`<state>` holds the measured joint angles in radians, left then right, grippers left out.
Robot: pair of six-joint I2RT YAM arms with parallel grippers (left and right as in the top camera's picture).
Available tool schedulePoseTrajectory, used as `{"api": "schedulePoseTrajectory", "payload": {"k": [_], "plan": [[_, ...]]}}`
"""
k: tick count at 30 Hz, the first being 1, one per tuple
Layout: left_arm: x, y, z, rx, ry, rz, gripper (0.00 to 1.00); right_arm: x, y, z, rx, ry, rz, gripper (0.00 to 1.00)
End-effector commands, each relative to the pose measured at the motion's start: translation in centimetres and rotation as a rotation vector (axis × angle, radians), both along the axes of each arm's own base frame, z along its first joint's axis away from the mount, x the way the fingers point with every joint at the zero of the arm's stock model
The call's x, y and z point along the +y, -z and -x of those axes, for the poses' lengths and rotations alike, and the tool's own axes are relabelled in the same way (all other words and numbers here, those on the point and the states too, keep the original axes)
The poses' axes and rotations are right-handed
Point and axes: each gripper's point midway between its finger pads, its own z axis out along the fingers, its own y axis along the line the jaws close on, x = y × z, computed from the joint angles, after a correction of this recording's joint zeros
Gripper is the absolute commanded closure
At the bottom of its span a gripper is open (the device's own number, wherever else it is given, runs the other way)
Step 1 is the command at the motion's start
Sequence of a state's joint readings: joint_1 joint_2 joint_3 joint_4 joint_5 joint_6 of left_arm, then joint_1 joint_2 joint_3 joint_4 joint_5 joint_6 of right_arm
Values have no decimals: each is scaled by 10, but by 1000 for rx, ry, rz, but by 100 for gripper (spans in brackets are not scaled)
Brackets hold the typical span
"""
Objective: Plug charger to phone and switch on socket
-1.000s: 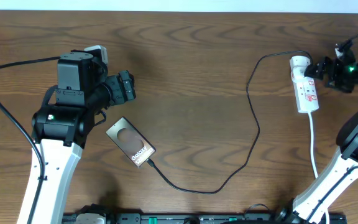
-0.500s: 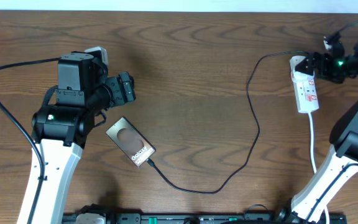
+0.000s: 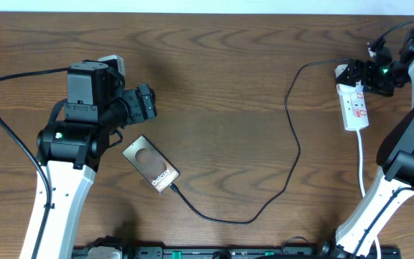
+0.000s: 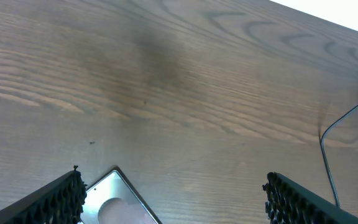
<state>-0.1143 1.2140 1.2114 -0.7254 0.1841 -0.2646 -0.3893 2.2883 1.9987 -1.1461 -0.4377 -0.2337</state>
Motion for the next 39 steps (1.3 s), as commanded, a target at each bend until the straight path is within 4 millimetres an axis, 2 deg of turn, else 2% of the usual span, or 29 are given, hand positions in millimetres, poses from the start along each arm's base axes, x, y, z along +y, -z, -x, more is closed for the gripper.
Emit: {"api": "schedulePoseTrajectory", "payload": {"k": [1,5,20,26,39], "plan": [[0,-13,-3,-34,3,-10,10,2,6,2,28,12,9,1],[0,-13,-3,-34,3,-10,10,-7,9,3,42,29,58,1],[0,-9,1,-12,3,-12,10,-4,9,0,38,39,40,1],[0,-9,1,-12,3,-12,10,5,15,0,42,31,-17,1],[1,-9,1,-12,3,-12,10,41,50,8,111,-11,-81,1]]}}
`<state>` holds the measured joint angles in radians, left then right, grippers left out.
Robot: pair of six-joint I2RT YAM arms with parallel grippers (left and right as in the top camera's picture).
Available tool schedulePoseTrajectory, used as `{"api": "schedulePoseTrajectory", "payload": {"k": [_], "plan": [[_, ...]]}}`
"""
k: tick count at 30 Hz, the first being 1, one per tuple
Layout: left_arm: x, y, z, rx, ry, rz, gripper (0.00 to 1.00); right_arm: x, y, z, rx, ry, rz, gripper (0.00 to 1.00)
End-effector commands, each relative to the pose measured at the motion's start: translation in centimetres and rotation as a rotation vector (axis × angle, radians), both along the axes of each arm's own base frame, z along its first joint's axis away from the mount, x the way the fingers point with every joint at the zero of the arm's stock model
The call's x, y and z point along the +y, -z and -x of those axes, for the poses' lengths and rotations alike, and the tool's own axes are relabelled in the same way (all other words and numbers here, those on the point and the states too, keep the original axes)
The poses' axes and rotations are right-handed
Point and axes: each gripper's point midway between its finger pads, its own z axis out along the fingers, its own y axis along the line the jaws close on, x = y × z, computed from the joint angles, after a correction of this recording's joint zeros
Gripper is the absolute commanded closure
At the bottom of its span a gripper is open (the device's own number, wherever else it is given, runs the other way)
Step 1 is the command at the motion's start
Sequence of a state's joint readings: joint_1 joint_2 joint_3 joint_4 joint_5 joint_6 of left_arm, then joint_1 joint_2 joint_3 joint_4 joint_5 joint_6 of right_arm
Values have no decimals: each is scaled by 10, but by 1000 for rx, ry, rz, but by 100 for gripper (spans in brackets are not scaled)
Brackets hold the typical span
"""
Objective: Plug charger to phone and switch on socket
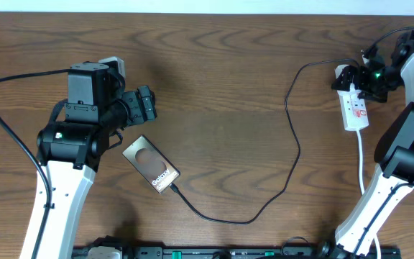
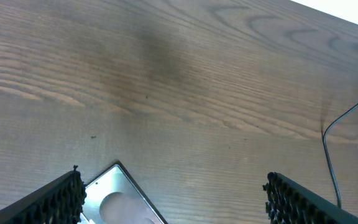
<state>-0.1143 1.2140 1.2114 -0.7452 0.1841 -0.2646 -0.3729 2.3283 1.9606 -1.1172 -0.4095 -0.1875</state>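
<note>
The phone (image 1: 151, 164) lies face down on the wooden table, with the black charger cable (image 1: 293, 151) plugged into its lower end. The cable runs to a black plug (image 1: 342, 73) in the top of the white power strip (image 1: 356, 109). My right gripper (image 1: 364, 78) hovers over that top end of the strip; its jaws are too small to read. My left gripper (image 1: 149, 104) stands open above and left of the phone. In the left wrist view the left gripper (image 2: 173, 182) is wide open and empty, with the phone's corner (image 2: 114, 199) beside its left finger.
The strip's white lead (image 1: 362, 162) runs down toward the right arm's base. A loop of the cable (image 2: 331, 162) and the strip's edge show at the right of the left wrist view. The table's far edge (image 1: 207, 10) lies along the top.
My right gripper has shifted slightly left and up, now over the strip's top end by the plug. The left arm barely moved; slightly more of the phone shows in its wrist view.
</note>
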Motion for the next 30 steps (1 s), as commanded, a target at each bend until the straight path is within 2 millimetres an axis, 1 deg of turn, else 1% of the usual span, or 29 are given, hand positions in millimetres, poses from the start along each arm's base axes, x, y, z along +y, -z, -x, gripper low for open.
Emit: {"api": "schedulePoseTrajectory", "payload": {"k": [1,5,7,10,12,16,19,20,23,27,30], "plan": [[0,-12,-2,-31,3,-10,10,39,23,4,42,-41,-80,1],[1,-12,-2,-32,1,-12,10,47,25,4,49,-44,-82,2],[1,-12,-2,-32,1,-12,10,41,23,3,59,-16,-58,1],[1,-12,-2,-32,1,-12,10,30,14,3,63,13,-15,1],[1,-12,-2,-32,1,-12,10,22,2,4,53,31,21,1],[1,-12,-2,-31,1,-12,10,6,-36,4,6,85,91,1],[1,-12,-2,-31,1,-12,10,-7,-75,8,-39,177,159,1],[1,-12,-2,-31,1,-12,10,-10,-91,10,-61,212,175,1],[1,-12,-2,-31,1,-12,10,-9,-131,19,-110,295,184,1],[1,-12,-2,-31,1,-12,10,-7,-180,27,-223,306,205,1],[1,-12,-2,-31,1,-12,10,-5,-192,30,-249,307,209,1]]}}
